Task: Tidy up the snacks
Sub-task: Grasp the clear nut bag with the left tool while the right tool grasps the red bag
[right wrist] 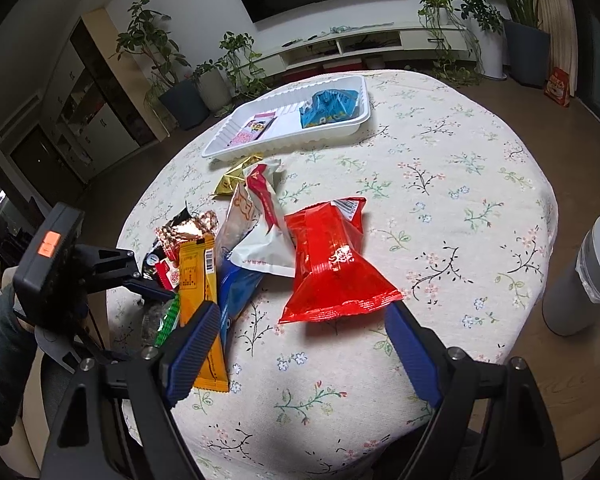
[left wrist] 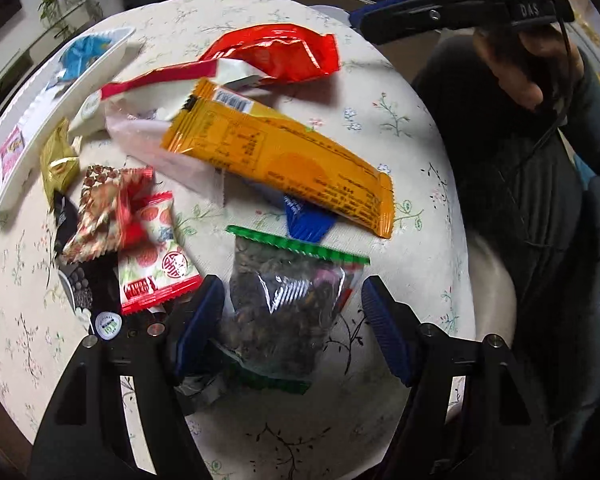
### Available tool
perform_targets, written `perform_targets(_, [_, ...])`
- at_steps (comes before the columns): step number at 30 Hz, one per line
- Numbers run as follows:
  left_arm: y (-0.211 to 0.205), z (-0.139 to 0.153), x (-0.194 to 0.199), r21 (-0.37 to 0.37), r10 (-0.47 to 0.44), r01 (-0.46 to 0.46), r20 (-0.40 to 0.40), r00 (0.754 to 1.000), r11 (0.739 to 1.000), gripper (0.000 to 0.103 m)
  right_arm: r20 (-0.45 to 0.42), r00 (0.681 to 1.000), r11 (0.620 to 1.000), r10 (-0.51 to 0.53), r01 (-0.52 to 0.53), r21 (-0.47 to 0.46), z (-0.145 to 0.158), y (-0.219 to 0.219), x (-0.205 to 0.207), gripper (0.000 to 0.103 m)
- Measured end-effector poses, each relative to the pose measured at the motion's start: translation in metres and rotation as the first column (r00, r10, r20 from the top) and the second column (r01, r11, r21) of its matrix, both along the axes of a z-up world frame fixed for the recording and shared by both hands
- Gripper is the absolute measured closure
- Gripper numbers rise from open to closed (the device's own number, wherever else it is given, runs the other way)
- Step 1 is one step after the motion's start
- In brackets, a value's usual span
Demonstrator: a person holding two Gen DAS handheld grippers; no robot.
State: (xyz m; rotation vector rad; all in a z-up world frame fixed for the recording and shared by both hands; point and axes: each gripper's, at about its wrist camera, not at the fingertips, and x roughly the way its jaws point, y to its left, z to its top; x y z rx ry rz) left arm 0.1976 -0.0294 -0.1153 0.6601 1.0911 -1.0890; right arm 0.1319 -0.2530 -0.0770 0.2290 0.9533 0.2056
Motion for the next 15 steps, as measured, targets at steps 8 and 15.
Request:
perform_targets(8, [0.012, 0.001, 0.003, 0.006, 0.026, -0.026, -0.012, 1.0, 1.0, 0.033, -0.004, 1.0, 1.0, 0.007, -0.007, -0.011, 0.003, -0.001, 0.004, 0.016])
perform_targets(15, [0.017, 0.001, 0.0, 0.002, 0.018, -0.018, -0.005, 1.0, 1.0, 0.045, -0.005, 1.0, 0.999, 0.009, -0.009, -0.052, 0.006, -0.006, 0.014, 0.016])
